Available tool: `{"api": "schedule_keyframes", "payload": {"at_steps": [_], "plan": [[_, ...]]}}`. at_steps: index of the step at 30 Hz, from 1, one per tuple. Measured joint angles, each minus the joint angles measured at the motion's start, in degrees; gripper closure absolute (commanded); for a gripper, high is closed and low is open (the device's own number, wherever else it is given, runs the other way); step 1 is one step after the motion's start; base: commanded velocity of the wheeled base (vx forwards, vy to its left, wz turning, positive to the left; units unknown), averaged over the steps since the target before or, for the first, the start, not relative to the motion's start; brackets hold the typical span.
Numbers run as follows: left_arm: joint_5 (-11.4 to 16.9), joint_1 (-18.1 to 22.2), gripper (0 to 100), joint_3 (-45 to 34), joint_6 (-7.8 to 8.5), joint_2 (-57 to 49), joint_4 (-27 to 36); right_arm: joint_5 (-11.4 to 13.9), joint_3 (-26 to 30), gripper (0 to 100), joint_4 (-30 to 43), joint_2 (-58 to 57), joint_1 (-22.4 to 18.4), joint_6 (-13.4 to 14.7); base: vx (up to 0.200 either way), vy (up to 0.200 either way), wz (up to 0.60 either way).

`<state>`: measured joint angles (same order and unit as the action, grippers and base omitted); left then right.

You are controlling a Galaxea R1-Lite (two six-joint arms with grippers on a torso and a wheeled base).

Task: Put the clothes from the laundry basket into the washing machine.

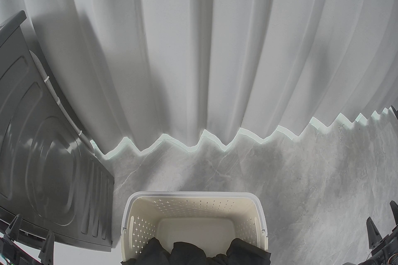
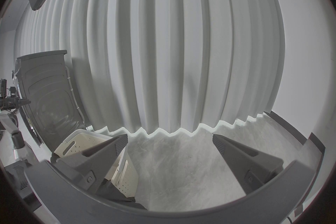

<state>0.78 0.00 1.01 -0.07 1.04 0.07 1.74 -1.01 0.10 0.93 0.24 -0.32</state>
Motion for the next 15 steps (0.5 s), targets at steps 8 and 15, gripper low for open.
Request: {"api": "schedule_keyframes", "payload": {"at_steps": [8,15], "plan": [[0.01,0.00,0,0.00,0.00,0.00,0.02,0.00,0.00,0,0.00,0.00,0.00,-0.01,0.000,0.000,0.00],[0.00,0.00,0,0.00,0.00,-0.02,0.02,0.00,0.02,0,0.00,0.00,0.00,-0.01,0.000,0.000,0.00]]}}
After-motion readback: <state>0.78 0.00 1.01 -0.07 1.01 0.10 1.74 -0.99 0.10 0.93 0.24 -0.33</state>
